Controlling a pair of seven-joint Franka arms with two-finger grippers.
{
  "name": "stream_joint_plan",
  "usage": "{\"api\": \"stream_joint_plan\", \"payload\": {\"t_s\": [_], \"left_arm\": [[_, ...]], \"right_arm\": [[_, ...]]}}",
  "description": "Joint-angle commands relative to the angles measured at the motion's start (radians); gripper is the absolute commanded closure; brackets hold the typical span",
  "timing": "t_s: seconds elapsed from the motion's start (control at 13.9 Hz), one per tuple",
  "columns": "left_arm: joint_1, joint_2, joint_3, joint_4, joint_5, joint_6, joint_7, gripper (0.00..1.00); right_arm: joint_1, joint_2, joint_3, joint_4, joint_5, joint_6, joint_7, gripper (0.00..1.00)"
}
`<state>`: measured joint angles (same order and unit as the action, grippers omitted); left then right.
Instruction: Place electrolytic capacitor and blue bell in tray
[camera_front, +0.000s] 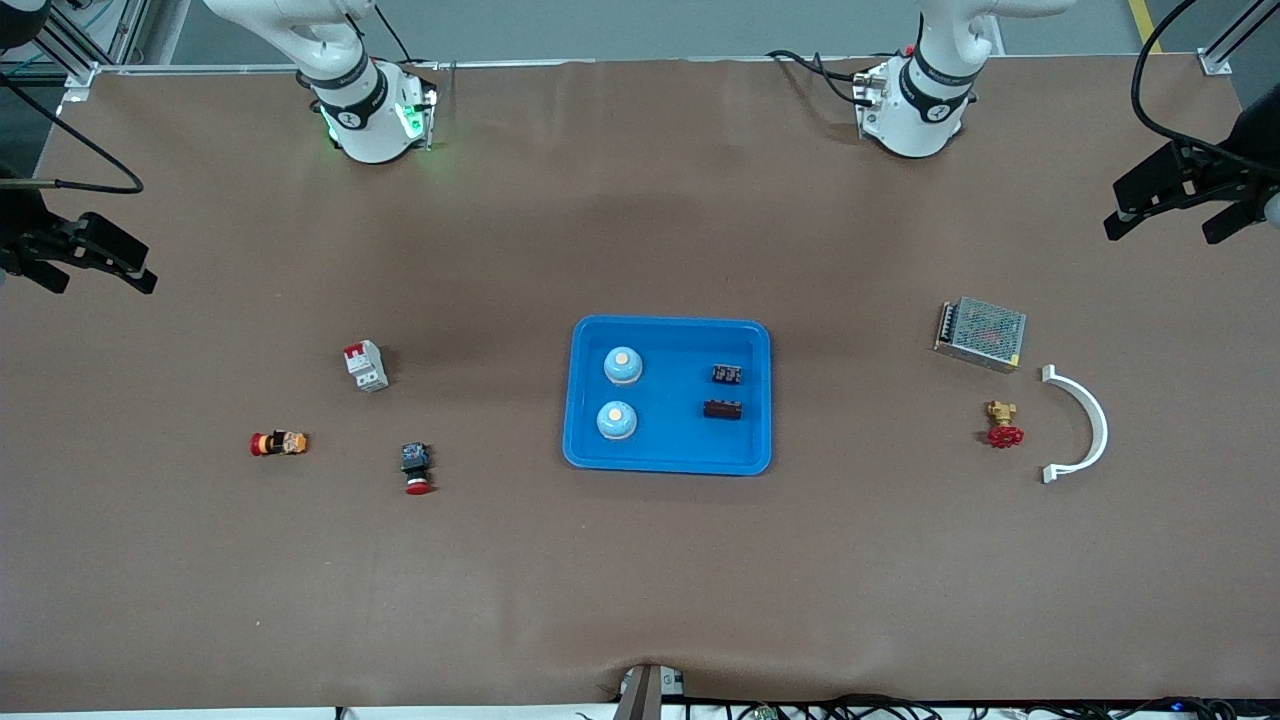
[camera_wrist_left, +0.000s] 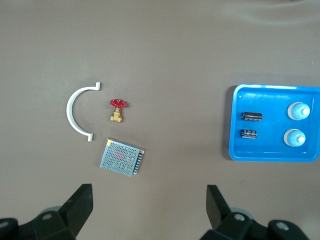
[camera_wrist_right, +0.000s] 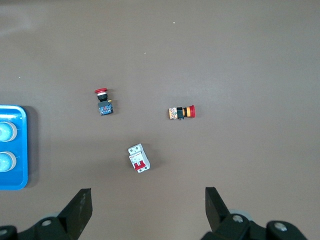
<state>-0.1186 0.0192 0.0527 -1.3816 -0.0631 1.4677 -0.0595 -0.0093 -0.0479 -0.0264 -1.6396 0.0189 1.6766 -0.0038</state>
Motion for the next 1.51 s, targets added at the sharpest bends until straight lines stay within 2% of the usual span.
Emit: {"api": "stream_joint_plan", "payload": {"t_s": [0.0, 0.72, 1.08, 1.3, 1.44], "left_arm": [[0.075, -0.03, -0.048, -0.037, -0.014, 0.034, 0.024, 0.0], [0.076, 0.007, -0.05, -0.034, 0.005, 0.071, 0.084, 0.0], [0.079, 0.01, -0.05, -0.031, 0.003, 0.071, 0.049, 0.0], [0.065, 0.011, -0.057, -0.033, 0.096, 0.065, 0.066, 0.0], [0.063, 0.025, -0.063, -0.033, 0.114, 0.06, 0.07, 0.0]], "right_arm": [[-0.008, -0.004, 0.006, 0.01, -0.007, -0.014, 0.016, 0.0], [-0.008, -0.004, 0.006, 0.018, -0.005, -0.014, 0.015, 0.0], [-0.008, -0.004, 0.006, 0.018, -0.007, -0.014, 0.015, 0.0], [-0.008, -0.004, 0.006, 0.018, -0.007, -0.014, 0.015, 0.0], [-0.008, -0.004, 0.006, 0.018, -0.005, -0.014, 0.016, 0.0]]}}
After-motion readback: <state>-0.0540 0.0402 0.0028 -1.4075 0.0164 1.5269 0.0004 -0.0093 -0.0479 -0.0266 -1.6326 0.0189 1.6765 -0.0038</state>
